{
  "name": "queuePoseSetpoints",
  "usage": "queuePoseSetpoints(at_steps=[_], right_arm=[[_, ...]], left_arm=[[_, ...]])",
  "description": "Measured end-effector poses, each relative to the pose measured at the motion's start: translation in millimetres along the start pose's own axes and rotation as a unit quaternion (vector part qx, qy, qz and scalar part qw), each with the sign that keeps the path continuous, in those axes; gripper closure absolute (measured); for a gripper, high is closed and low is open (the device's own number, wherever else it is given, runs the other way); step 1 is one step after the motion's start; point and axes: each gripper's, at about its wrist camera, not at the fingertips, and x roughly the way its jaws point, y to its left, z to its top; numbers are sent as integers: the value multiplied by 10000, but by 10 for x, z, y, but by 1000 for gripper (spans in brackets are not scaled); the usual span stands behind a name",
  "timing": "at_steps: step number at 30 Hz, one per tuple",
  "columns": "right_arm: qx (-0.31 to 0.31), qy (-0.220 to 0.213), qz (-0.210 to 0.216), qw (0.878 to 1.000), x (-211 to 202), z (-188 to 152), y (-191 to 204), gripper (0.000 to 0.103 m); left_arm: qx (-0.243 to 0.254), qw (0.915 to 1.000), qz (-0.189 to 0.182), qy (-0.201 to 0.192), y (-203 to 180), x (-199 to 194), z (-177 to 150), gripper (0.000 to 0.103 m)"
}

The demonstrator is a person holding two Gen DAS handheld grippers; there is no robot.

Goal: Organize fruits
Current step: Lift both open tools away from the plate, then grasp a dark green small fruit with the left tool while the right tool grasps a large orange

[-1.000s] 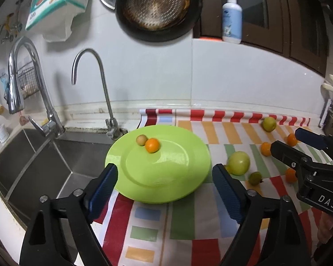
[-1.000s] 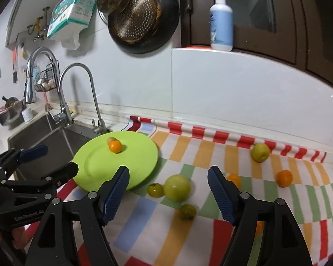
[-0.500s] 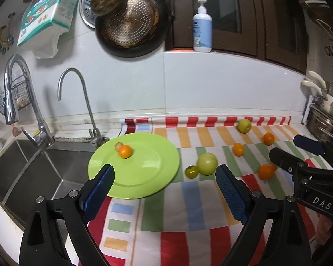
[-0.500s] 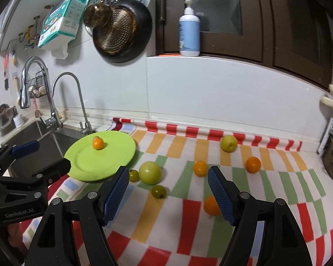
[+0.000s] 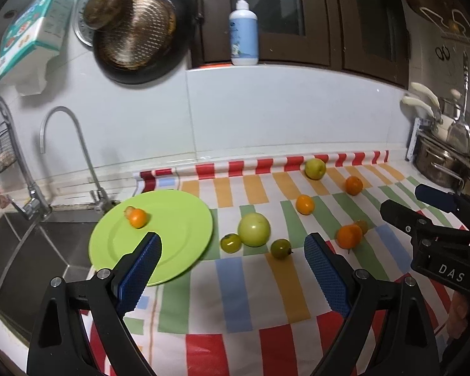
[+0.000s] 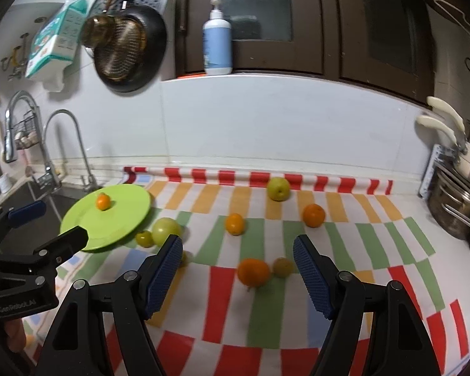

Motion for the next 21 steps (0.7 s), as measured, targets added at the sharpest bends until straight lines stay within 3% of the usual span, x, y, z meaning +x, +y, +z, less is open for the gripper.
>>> queuePoseSetpoints(at_steps=[7,21], right_arm=[[97,217,-20,9997,169,-64,-83,29],[299,847,44,9959,658,-232,-196,30]], left_arm=[[134,9995,-237,144,-67,232,-34,10],[316,9951,-702,621,-222,782,-125,23]])
